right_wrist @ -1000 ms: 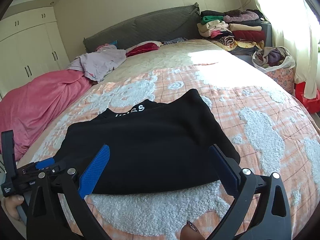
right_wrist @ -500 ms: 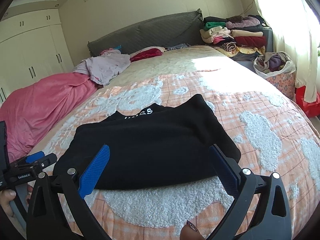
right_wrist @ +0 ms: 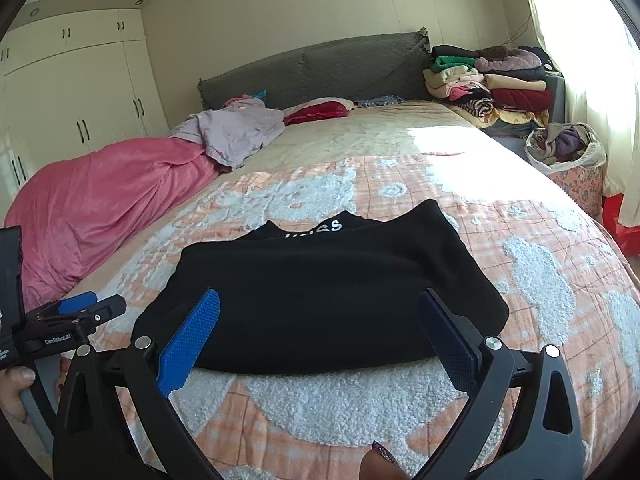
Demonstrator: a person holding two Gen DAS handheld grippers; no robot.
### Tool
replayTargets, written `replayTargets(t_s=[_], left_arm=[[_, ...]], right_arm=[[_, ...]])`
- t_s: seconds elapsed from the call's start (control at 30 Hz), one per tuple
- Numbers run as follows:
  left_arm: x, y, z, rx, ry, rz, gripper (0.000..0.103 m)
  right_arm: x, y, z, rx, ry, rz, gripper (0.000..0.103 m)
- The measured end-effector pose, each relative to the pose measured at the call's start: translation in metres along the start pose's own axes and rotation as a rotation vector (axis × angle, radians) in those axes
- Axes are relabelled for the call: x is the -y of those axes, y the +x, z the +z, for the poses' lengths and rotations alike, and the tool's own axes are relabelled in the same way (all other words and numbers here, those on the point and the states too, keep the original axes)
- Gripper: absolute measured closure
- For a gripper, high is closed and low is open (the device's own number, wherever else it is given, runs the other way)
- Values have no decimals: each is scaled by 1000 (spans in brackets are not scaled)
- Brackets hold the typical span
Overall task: Fold small clothes
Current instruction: 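Lift both grippers away from the folded sweatshirt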
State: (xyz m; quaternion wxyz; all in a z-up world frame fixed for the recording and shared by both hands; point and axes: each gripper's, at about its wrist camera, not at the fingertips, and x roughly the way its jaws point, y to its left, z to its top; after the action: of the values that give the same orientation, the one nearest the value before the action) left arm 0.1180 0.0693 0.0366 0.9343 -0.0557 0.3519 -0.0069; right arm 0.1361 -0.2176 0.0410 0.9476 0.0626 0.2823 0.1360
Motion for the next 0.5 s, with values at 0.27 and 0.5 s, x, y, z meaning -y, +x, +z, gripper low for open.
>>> replayTargets(t_s=[0.27, 0.5], left_arm=[[-17, -4, -5, -6, -18, 22, 10], [-35, -6, -11, -13, -39, 41, 10]], right_arm=[[-27, 2, 1, -10, -46, 39, 5], [-51, 8, 2, -28, -81, 63, 5]])
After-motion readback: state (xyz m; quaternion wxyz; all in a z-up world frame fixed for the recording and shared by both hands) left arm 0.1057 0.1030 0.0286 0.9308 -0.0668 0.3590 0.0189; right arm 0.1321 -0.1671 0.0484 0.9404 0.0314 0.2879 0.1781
